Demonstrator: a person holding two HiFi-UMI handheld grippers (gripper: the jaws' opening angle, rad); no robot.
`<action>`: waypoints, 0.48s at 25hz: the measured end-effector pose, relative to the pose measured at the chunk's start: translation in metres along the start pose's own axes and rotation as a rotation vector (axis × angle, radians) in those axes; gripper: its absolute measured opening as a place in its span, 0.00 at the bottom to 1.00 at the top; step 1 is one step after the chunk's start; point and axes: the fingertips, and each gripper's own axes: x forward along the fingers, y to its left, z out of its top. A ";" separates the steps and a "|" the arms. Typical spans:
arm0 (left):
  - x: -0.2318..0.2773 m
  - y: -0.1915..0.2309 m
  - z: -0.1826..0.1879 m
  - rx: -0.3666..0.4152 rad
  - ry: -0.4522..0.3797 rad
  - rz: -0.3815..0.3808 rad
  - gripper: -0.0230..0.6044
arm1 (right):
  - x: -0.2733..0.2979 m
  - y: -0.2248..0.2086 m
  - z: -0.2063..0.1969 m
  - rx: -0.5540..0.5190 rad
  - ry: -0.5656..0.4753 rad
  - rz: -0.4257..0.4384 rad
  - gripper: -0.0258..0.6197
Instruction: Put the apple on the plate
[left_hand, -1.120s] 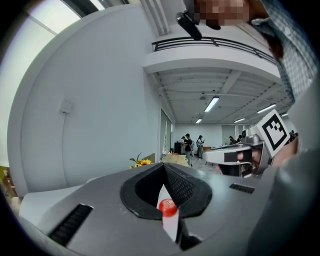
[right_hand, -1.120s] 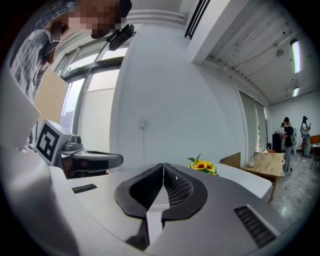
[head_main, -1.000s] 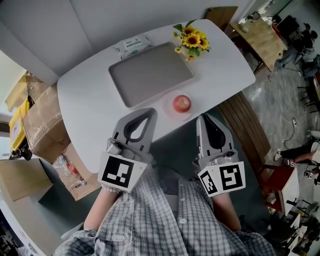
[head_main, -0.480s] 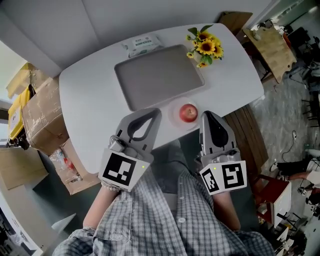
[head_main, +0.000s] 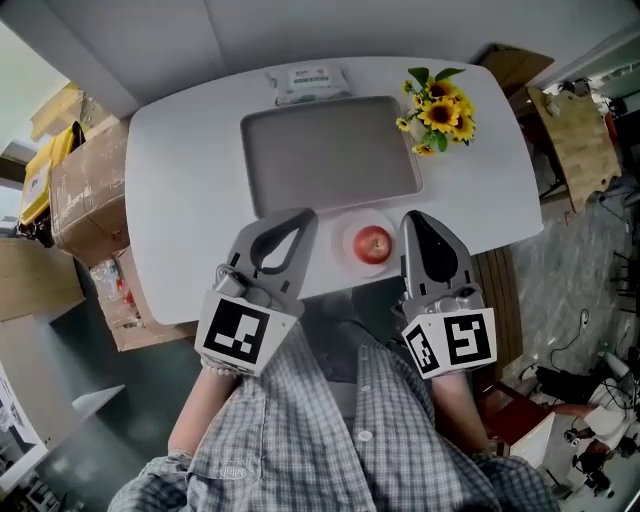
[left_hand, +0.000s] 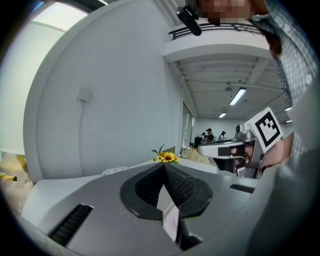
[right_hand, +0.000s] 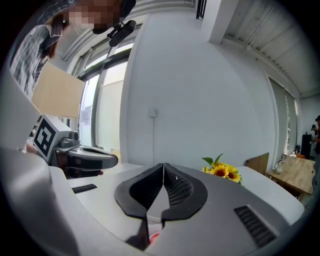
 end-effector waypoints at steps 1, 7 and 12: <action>0.002 0.000 -0.002 -0.006 0.005 0.017 0.05 | 0.004 -0.004 -0.002 -0.001 0.008 0.015 0.07; 0.015 0.001 -0.020 -0.045 0.042 0.095 0.05 | 0.022 -0.022 -0.019 -0.004 0.054 0.097 0.07; 0.027 0.001 -0.042 -0.076 0.081 0.142 0.05 | 0.033 -0.033 -0.034 -0.030 0.086 0.160 0.07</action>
